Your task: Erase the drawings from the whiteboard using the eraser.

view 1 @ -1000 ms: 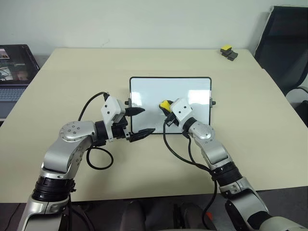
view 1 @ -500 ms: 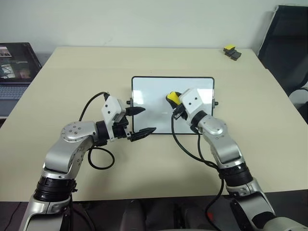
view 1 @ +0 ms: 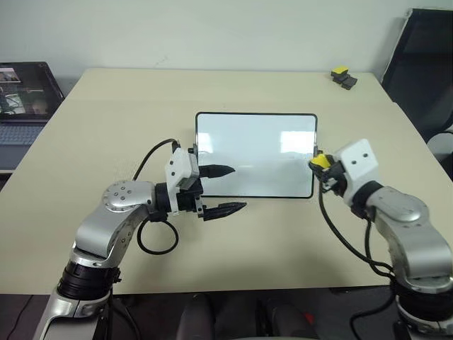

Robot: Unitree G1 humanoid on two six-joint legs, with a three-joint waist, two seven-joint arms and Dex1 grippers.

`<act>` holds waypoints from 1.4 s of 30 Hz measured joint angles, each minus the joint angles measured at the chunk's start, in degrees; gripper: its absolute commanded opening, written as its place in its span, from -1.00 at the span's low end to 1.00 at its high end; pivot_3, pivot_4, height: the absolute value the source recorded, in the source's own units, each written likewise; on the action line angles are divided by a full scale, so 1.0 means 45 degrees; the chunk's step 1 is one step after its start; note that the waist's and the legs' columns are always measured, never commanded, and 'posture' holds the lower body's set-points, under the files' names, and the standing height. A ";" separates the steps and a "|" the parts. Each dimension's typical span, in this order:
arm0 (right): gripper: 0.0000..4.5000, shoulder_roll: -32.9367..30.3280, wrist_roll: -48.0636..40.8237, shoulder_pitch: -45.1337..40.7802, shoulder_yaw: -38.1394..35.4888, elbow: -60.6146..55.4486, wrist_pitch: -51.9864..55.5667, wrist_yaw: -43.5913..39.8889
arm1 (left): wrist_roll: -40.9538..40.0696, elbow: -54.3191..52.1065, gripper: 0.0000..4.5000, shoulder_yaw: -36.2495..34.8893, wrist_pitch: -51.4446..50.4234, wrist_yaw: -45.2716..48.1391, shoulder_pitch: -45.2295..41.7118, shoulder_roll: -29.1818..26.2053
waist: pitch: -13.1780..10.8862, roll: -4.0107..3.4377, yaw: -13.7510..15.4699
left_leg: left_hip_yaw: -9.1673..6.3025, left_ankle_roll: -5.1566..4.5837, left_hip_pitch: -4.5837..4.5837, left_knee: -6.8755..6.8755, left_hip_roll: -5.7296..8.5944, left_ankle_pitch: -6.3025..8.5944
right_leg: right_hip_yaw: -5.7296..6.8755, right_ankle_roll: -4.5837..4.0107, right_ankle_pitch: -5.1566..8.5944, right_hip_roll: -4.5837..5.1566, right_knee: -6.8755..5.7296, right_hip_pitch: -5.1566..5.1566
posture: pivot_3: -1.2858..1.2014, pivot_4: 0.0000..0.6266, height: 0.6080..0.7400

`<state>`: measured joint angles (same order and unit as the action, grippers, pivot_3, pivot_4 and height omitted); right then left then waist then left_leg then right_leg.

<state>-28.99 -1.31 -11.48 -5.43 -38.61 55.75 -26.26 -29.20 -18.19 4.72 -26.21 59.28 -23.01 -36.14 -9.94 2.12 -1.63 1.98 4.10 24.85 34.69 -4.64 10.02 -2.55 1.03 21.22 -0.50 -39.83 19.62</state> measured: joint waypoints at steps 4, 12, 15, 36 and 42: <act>-0.52 -0.0185 -0.0043 0.1247 -0.0332 0.0440 -0.0015 0.0033 | 0.0007 -0.0011 1.00 0.0381 0.0004 0.0073 -0.0306 0.0353 | 0.0000 0.0000 -0.0047 | 0.0004 -0.0001 -0.0002 0.0009 0.0005 0.0000 | -0.0014 0.0011 0.0006 0.0001 -0.0004 -0.0003 | 0.03 -0.52 1.00; -0.52 -0.0242 -0.0553 0.2450 -0.1565 0.1921 -0.0390 0.0086 | 0.0087 0.0054 1.00 0.0580 0.0094 0.0348 -0.0359 0.0402 | -0.0001 -0.0003 -0.0041 | 0.0004 -0.0001 -0.0003 0.0008 0.0005 0.0000 | -0.0014 0.0012 0.0006 -0.0006 -0.0006 -0.0005 | 0.03 -0.52 1.00; -0.52 0.0236 -0.0949 0.2395 -0.2144 0.2130 -0.0072 0.0364 | 0.0091 0.0055 1.00 0.0580 0.0107 0.0325 -0.0201 0.0406 | -0.0001 -0.0003 -0.0048 | -0.0003 -0.0002 -0.0005 0.0009 0.0003 -0.0001 | -0.0004 0.0013 0.0007 -0.0006 -0.0009 -0.0010 | 0.03 -0.52 1.00; 0.98 0.1410 -0.2410 0.1228 -0.3111 0.1104 0.0834 0.1976 | 0.0239 0.0040 1.00 -0.0002 0.0086 -0.0438 0.0748 0.0330 | -0.0011 -0.0025 -0.0104 | -0.0011 -0.0002 -0.0009 0.0012 -0.0007 0.0000 | -0.0030 0.0016 0.0008 -0.0010 -0.0026 0.0004 | 0.03 -0.52 1.00; 0.98 0.2478 -0.2799 0.0487 -0.1174 -0.0862 -0.0710 0.2344 | 0.0213 -0.0071 1.00 -0.2179 0.0120 -0.3079 0.1351 0.1305 | 0.0006 0.0000 -0.0011 | -0.0023 -0.0001 0.0003 0.0013 -0.0006 0.0002 | -0.0003 0.0015 0.0008 -0.0010 0.0009 -0.0019 | 0.03 -0.52 1.00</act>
<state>-17.84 -13.90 -9.29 -10.72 -42.49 52.55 -15.71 -28.24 -18.51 -5.09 -25.67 45.43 -16.93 -30.26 -9.91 2.12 -1.68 1.87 4.10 24.87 34.75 -4.66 10.03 -2.56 1.09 21.25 -0.54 -39.79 19.53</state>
